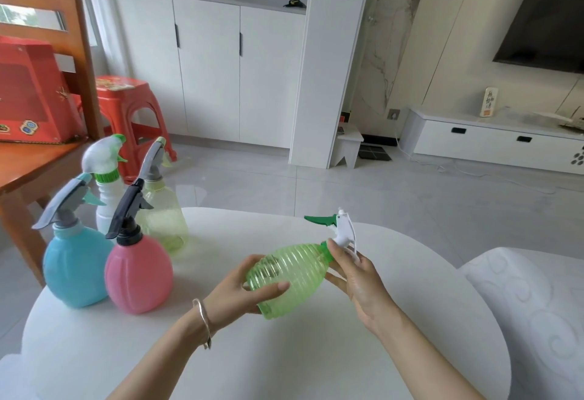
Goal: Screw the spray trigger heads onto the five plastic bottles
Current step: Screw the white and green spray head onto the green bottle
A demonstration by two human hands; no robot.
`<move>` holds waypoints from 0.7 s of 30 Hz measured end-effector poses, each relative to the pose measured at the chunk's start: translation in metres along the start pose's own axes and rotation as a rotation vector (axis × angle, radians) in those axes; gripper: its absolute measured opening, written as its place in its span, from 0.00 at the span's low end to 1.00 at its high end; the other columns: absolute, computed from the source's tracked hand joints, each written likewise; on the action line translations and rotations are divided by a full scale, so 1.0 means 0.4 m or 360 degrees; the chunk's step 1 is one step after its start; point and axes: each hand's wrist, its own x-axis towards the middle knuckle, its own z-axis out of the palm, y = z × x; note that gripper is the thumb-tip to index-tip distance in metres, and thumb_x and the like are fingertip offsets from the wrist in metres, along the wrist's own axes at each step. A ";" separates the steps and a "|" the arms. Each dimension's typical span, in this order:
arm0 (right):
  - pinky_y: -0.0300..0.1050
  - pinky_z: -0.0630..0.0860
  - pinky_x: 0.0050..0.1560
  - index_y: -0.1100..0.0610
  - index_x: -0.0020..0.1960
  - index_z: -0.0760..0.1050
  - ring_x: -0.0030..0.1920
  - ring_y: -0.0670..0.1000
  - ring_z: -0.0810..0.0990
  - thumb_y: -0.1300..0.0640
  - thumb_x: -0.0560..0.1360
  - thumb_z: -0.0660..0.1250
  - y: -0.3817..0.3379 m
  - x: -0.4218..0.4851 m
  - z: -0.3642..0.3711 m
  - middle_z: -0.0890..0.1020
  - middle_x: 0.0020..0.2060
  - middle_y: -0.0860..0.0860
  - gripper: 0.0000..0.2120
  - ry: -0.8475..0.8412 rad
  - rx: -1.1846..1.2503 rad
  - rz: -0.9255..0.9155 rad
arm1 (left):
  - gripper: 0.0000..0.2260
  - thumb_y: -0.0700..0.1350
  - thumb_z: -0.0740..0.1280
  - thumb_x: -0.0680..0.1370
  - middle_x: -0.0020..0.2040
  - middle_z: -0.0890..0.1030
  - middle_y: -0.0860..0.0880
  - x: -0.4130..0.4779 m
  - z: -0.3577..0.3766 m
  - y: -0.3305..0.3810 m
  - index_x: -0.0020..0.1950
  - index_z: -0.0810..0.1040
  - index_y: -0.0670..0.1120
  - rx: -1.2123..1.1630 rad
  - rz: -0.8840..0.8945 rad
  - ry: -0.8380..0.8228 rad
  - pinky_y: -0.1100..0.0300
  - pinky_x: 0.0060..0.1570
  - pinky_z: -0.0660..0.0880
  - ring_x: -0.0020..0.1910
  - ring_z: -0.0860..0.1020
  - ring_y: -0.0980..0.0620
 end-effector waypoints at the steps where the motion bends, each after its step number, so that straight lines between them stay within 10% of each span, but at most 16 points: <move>1: 0.42 0.78 0.52 0.57 0.58 0.79 0.58 0.49 0.81 0.48 0.70 0.69 -0.007 0.000 -0.002 0.84 0.56 0.52 0.20 -0.0118 0.0071 0.0022 | 0.30 0.59 0.76 0.60 0.55 0.82 0.45 0.001 -0.001 -0.001 0.59 0.76 0.50 -0.0122 -0.0083 -0.0031 0.57 0.41 0.80 0.47 0.84 0.52; 21: 0.47 0.70 0.64 0.55 0.48 0.78 0.59 0.47 0.80 0.48 0.67 0.71 -0.039 -0.019 0.019 0.84 0.52 0.51 0.14 -0.0161 0.0205 -0.0164 | 0.20 0.51 0.71 0.68 0.51 0.85 0.48 -0.017 0.050 0.001 0.58 0.77 0.49 -0.0228 0.0043 0.0024 0.60 0.39 0.80 0.45 0.84 0.54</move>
